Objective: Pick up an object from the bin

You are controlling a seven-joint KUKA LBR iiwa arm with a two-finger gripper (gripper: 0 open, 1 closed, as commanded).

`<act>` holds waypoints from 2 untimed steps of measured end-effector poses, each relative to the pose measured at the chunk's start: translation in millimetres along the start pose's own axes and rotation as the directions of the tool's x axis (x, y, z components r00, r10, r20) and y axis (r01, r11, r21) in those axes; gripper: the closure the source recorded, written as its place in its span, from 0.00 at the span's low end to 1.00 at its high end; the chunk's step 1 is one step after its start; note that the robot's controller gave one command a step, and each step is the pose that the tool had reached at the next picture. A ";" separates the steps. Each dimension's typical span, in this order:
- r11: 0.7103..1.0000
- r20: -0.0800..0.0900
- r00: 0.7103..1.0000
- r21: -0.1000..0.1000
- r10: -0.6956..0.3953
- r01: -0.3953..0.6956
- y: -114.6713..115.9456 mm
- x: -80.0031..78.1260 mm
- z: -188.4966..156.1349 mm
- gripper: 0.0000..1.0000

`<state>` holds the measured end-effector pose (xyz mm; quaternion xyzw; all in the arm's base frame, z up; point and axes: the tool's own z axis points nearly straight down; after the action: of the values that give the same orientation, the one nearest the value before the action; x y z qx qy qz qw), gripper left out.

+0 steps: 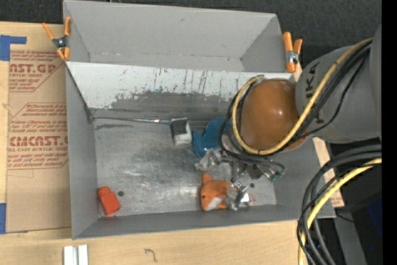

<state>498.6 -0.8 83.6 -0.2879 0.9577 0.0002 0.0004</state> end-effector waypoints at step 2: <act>1.000 0.001 1.000 0.000 -0.003 0.003 -0.3 0.7 4.1 1.00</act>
Offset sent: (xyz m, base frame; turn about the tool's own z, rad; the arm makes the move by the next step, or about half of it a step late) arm 0.0000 0.0000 0.0000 0.0000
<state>498.2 -1.4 79.5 -0.2893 0.9572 0.0005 0.0008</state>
